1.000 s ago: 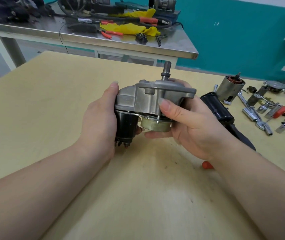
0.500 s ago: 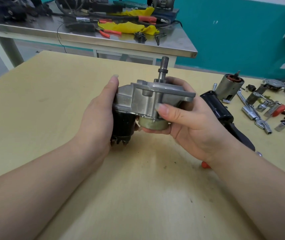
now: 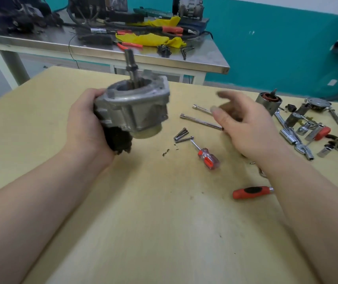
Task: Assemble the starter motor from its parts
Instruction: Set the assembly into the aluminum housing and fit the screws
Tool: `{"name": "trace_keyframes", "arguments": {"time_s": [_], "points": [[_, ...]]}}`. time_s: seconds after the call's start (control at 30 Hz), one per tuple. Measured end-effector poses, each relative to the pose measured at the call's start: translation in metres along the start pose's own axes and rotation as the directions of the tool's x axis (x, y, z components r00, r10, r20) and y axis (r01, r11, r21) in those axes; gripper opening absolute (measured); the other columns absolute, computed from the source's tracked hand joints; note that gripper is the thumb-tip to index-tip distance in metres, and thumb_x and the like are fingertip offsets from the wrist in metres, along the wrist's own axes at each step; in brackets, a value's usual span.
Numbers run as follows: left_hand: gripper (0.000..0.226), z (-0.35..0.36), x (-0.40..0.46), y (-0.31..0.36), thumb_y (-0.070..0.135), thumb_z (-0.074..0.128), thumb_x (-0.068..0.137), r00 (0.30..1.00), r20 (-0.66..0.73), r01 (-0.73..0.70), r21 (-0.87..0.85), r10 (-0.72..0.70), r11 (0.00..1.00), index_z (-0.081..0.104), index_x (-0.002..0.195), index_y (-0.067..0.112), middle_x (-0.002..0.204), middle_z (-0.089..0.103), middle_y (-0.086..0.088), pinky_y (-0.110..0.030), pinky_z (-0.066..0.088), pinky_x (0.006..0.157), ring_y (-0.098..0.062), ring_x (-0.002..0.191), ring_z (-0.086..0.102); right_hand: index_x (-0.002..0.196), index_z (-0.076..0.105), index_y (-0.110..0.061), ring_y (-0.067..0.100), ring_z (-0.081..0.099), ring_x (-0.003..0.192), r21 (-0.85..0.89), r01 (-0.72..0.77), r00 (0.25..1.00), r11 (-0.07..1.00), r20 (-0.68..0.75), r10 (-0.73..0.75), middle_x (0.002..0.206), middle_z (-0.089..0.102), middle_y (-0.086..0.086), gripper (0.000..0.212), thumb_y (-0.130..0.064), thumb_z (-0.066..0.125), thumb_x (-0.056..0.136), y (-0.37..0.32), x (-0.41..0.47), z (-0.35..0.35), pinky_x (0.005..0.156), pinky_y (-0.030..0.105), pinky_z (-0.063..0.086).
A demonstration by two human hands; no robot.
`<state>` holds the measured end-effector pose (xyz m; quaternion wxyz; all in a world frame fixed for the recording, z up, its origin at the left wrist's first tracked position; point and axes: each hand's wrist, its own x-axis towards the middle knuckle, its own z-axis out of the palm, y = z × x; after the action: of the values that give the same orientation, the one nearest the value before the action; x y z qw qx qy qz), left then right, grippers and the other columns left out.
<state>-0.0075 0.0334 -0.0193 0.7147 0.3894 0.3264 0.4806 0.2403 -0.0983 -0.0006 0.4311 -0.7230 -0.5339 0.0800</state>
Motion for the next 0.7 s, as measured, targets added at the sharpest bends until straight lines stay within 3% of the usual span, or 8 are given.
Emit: {"name": "trace_keyframes", "arguments": {"time_s": [0.07,0.17,0.27,0.4,0.53,0.7], "points": [[0.026,-0.004,0.006,0.005,0.035,0.053,0.094,1.000,-0.014,-0.013,-0.068,0.012,0.998,0.077,0.090,0.025,0.090,0.066,-0.002,-0.033,0.045,0.063,-0.024,0.074,0.060,0.127,0.071,-0.030,0.010,0.066,0.105,-0.319,0.013,1.000,0.948,-0.015,-0.019,0.109,0.072,-0.014,0.027,-0.030,0.064,0.101,0.013,0.005,0.007,0.095,0.037,0.054],[0.013,-0.009,0.013,0.009,0.034,0.055,0.094,1.000,-0.016,0.009,-0.219,-0.013,0.976,0.065,0.091,0.026,0.096,0.063,-0.001,-0.034,0.047,0.068,-0.026,0.077,0.059,0.118,0.076,-0.032,0.017,0.060,0.113,-0.504,0.179,0.978,0.845,0.187,-0.096,0.112,0.070,-0.010,0.022,-0.034,0.060,0.102,0.008,0.010,0.024,0.094,0.043,0.054],[0.021,-0.011,0.016,0.008,0.035,0.053,0.094,0.999,-0.047,-0.008,-0.158,0.000,0.987,0.071,0.088,0.025,0.092,0.067,-0.002,-0.034,0.049,0.067,-0.026,0.075,0.063,0.113,0.075,-0.036,0.016,0.058,0.109,-0.537,0.288,0.943,0.793,0.302,-0.138,0.105,0.065,-0.012,0.020,-0.040,0.059,0.102,-0.003,0.020,0.040,0.085,0.044,0.056],[0.033,-0.008,0.013,0.003,0.035,0.052,0.092,0.999,-0.041,-0.010,-0.029,0.009,1.000,0.084,0.088,0.026,0.079,0.070,0.000,-0.034,0.047,0.063,-0.024,0.066,0.064,0.108,0.074,-0.037,0.021,0.060,0.107,-0.557,0.272,0.940,0.785,0.330,-0.091,0.099,0.058,-0.012,0.015,-0.034,0.061,0.101,-0.003,0.041,0.049,0.082,0.041,0.057],[0.034,-0.003,0.012,-0.001,0.037,0.054,0.090,0.998,-0.054,0.018,0.018,-0.017,1.000,0.080,0.071,0.026,0.063,0.065,0.005,-0.027,0.045,0.055,-0.021,0.051,0.060,0.107,0.076,-0.037,0.018,0.061,0.098,-0.570,0.272,0.900,0.776,0.437,0.006,0.096,0.060,-0.012,0.013,-0.034,0.070,0.096,0.003,0.057,0.049,0.074,0.031,0.048],[0.029,-0.002,0.015,-0.004,0.039,0.057,0.087,0.998,-0.050,0.043,0.014,-0.042,0.999,0.075,0.069,0.025,0.063,0.062,0.006,-0.026,0.043,0.052,-0.020,0.052,0.058,0.101,0.081,-0.032,0.011,0.063,0.092,-0.522,0.245,0.867,0.817,0.495,0.056,0.089,0.065,-0.017,0.010,-0.032,0.077,0.092,0.010,0.061,0.035,0.079,0.025,0.046]]}}
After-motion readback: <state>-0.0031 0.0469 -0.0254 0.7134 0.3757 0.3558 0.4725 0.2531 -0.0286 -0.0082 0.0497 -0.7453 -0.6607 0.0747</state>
